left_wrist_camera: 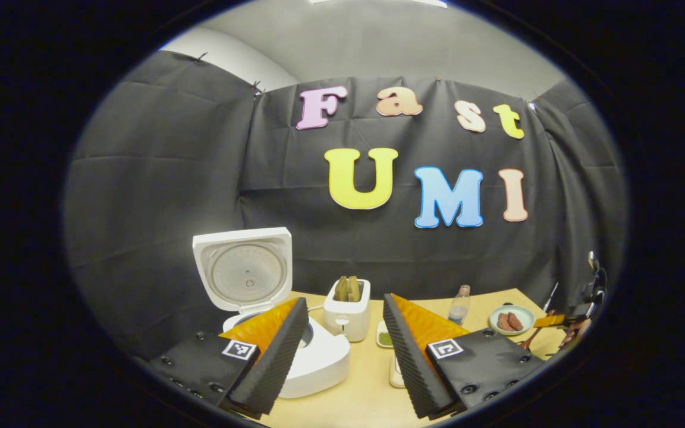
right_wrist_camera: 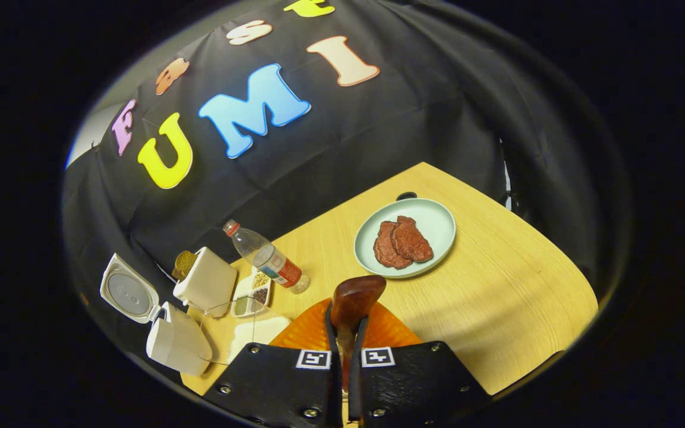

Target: Close the left gripper, press the button to open the rice cooker; take a wooden spoon from the chopstick holder with the right hand, scoop a spoonful of rice and pour it into the rice cooker, then put the wooden spoon back into the chopstick holder.

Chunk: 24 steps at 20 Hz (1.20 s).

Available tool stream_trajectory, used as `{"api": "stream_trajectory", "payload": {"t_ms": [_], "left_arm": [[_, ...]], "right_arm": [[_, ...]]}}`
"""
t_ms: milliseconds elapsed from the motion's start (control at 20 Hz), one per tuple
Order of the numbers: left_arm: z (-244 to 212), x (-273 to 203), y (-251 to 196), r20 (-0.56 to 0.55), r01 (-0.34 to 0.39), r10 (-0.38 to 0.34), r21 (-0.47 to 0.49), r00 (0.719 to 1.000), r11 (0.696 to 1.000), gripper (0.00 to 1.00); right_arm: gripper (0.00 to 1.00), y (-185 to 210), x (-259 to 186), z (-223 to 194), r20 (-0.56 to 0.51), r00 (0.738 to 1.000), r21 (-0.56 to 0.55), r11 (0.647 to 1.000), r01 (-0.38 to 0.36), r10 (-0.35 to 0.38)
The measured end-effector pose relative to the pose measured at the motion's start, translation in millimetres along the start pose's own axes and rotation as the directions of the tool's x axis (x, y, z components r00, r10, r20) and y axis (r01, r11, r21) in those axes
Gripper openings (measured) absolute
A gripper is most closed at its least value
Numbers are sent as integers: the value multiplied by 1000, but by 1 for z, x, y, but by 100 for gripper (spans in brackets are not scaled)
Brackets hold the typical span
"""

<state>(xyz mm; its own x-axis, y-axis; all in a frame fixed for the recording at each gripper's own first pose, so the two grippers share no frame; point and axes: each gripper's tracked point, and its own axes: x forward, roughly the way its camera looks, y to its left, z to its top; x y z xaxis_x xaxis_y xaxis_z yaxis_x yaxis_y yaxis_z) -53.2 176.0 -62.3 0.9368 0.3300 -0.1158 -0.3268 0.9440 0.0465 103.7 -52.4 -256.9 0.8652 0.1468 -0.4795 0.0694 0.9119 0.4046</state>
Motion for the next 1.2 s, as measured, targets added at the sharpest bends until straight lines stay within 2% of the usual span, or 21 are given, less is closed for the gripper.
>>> {"api": "stream_trajectory", "payload": {"t_ms": [250, 550, 900, 950, 1000, 1200], "left_arm": [[-2, -1, -4, 10, 27, -27, -7, 1000, 1000, 90], [0, 2, -1, 36, 65, -63, -41, 997, 997, 90], [8, -3, 6, 88, 132, -132, 7, 987, 991, 96], [8, -2, 6, 89, 139, -140, 16, 986, 990, 93], [7, -3, 6, 87, 151, -153, 23, 984, 988, 96], [-1, -2, 8, 71, 192, -194, 42, 978, 981, 92]], "right_arm": [[4, 22, -34, 41, 80, 997, -3, 1000, -15, 15], [4, 82, -64, 73, 145, 983, -55, 993, -102, 109], [4, 171, -45, 59, 114, 967, -185, 961, -206, 229], [4, 182, -39, 55, 104, 965, -201, 956, -215, 239], [4, 192, -32, 50, 94, 965, -218, 951, -221, 246], [5, 216, 0, 27, 40, 974, -311, 929, -202, 225]]}}
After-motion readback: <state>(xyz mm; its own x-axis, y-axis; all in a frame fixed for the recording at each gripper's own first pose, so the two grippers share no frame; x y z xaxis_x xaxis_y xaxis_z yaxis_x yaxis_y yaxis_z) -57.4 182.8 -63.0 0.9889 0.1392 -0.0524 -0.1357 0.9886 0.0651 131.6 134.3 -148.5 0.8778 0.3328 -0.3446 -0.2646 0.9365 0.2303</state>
